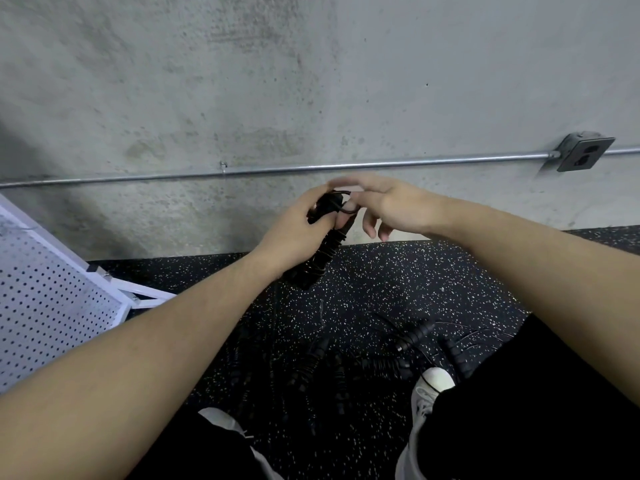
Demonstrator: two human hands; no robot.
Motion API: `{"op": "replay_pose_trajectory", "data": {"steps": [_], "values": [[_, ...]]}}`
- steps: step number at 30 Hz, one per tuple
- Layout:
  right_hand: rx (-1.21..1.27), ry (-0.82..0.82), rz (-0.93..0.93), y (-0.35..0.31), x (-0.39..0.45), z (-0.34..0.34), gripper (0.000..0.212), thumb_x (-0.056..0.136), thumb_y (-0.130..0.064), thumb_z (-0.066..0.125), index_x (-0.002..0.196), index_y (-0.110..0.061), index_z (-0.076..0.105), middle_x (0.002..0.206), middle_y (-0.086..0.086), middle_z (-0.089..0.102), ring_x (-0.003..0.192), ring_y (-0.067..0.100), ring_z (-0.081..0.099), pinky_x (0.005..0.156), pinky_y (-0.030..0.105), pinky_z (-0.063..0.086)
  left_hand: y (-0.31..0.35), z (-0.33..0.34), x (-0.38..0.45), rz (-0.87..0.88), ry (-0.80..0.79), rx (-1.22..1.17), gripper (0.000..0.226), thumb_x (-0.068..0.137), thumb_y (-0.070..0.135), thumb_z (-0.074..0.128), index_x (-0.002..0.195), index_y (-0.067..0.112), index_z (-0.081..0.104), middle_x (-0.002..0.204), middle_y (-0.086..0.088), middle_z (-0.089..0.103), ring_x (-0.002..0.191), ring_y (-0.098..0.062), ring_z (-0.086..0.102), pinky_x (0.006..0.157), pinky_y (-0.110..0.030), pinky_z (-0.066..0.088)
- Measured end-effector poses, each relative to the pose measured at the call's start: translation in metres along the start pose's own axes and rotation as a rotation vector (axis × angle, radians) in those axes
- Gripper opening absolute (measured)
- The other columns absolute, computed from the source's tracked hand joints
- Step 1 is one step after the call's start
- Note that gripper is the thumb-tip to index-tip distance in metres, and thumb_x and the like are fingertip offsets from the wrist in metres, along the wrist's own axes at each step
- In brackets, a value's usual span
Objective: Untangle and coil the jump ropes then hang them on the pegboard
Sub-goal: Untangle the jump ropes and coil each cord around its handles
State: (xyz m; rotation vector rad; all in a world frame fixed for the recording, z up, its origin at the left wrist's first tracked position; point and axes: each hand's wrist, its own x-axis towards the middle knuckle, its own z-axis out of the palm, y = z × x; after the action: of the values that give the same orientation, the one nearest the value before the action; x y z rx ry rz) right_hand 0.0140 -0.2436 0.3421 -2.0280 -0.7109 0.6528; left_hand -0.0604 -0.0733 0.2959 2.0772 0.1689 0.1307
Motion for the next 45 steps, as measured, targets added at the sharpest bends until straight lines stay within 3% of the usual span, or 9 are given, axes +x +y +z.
{"op": "replay_pose_trajectory", "data": {"steps": [3,8,12,17,20,32,37,42,45], "values": [[0.146,0.029,0.029,0.000,0.001,-0.004,0.005,0.109,-0.024,0.042,0.112,-0.023,0.045,0.096,0.003,0.078,0.052,0.016,0.053,0.047,0.027,0.043,0.003,0.003,-0.003,0.037,0.037,-0.027,0.044,0.104,0.034,0.056,0.144,0.048,0.047,0.106,0.030,0.059,0.101,0.008,0.060,0.081,-0.014,0.045],[0.194,0.099,0.122,0.002,0.001,-0.007,0.016,0.101,-0.029,0.063,0.096,-0.019,0.051,0.073,0.007,0.074,0.044,0.013,0.048,0.042,0.023,0.042,0.005,0.003,-0.003,0.025,0.063,-0.132,0.042,0.101,0.022,0.057,0.132,0.052,0.057,0.114,0.021,0.067,0.103,-0.002,0.066,0.098,-0.031,0.054],[0.254,0.244,0.139,0.007,0.003,-0.013,0.022,0.090,-0.032,0.075,0.092,-0.022,0.055,0.060,-0.004,0.058,0.041,0.006,0.035,0.042,0.021,0.033,0.007,0.001,-0.004,0.031,0.019,-0.168,0.044,0.102,0.020,0.059,0.127,0.057,0.058,0.116,0.012,0.067,0.103,-0.010,0.071,0.091,-0.035,0.060],[0.214,0.239,0.163,0.010,0.006,-0.016,0.014,0.085,-0.028,0.080,0.096,-0.021,0.074,0.073,-0.008,0.065,0.061,0.005,0.049,0.050,0.020,0.044,0.004,0.002,-0.006,0.059,0.014,-0.141,0.048,0.097,0.014,0.062,0.121,0.055,0.061,0.112,0.016,0.070,0.107,-0.011,0.070,0.097,-0.042,0.058],[0.218,0.230,0.184,0.010,0.007,-0.016,0.012,0.084,-0.020,0.081,0.092,-0.015,0.075,0.082,-0.003,0.069,0.066,0.004,0.056,0.054,0.020,0.051,0.003,0.004,-0.007,0.105,0.000,-0.109,0.037,0.096,0.026,0.066,0.125,0.048,0.063,0.115,0.019,0.070,0.110,-0.013,0.069,0.102,-0.048,0.054],[0.417,0.181,0.196,0.000,0.008,-0.022,0.012,0.085,-0.001,0.076,0.092,-0.006,0.067,0.068,0.003,0.070,0.060,0.009,0.065,0.068,0.021,0.061,0.009,0.003,-0.008,0.159,0.018,-0.041,0.041,0.091,0.056,0.061,0.129,0.067,0.052,0.124,0.026,0.068,0.106,-0.007,0.071,0.099,-0.044,0.056],[0.421,0.226,0.159,-0.002,0.010,-0.017,0.013,0.084,-0.001,0.077,0.090,-0.006,0.067,0.066,0.003,0.069,0.061,0.010,0.065,0.071,0.023,0.062,0.008,0.003,-0.008,0.192,0.028,-0.043,0.031,0.099,0.042,0.058,0.126,0.056,0.060,0.111,0.017,0.074,0.097,-0.013,0.075,0.093,-0.049,0.058],[0.607,0.038,0.149,-0.003,0.003,-0.025,0.018,0.087,0.001,0.071,0.100,-0.010,0.067,0.103,0.010,0.075,0.092,0.018,0.074,0.085,0.030,0.061,0.012,-0.004,-0.007,0.189,0.043,-0.066,0.028,0.102,0.034,0.058,0.118,0.057,0.062,0.104,0.013,0.076,0.090,-0.015,0.076,0.092,-0.048,0.059],[0.555,0.028,0.159,-0.003,0.001,-0.026,0.020,0.087,0.002,0.071,0.103,-0.010,0.067,0.097,0.007,0.075,0.089,0.015,0.074,0.072,0.024,0.060,0.014,-0.006,-0.012,0.208,0.023,-0.061,0.032,0.103,0.029,0.059,0.120,0.056,0.062,0.105,0.015,0.076,0.089,-0.013,0.076,0.093,-0.047,0.058]]}}
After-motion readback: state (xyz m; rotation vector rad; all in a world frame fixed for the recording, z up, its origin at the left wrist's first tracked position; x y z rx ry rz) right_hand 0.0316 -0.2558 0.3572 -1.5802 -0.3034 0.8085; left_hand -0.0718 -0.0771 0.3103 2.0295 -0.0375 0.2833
